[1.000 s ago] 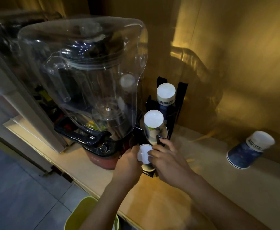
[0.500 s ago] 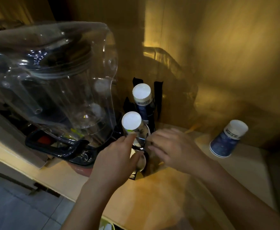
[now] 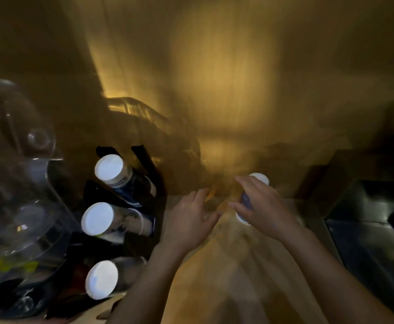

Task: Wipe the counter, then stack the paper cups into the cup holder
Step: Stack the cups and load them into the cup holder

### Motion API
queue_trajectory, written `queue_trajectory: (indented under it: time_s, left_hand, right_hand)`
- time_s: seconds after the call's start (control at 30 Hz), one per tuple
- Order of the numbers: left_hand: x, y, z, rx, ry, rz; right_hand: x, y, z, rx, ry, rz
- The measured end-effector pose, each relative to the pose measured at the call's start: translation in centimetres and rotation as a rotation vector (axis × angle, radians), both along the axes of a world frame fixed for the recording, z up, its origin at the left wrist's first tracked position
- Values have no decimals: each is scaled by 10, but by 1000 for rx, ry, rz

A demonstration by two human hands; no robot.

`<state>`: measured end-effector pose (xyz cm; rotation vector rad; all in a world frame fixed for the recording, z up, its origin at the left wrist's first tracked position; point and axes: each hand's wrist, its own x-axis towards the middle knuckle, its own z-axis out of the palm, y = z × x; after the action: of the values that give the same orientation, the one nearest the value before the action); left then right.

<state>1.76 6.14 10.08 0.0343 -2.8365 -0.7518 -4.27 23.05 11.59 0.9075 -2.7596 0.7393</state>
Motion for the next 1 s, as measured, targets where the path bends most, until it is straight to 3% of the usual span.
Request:
queue_trajectory:
  time_s: [0.2, 0.47, 0.6, 0.73, 0.8, 0.9, 1.0]
  left_hand:
    - [-68, 40, -23, 194, -56, -46]
    - [-132, 74, -61, 374, -139, -142]
    - [-147, 84, -77, 516, -191, -112]
    - [-143, 86, -81, 452, -316, -142]
    - [-138, 83, -82, 575, -311, -156]
    - [-131, 69, -88, 910, -440, -196]
    - [-124, 55, -101, 1115, -530, -35]
  right_hand:
    - [-45, 34, -21, -206, -292, -295]
    - [-86, 40, -59, -297, -465, -360]
    - [-97, 40, -78, -456, -639, -361]
    - [-99, 34, -94, -478, -703, -395]
    - [-98, 32, -98, -446, -669, -428]
    - [-92, 33, -99, -417, -623, -430]
    - [-84, 35, -99, -450, -603, -426]
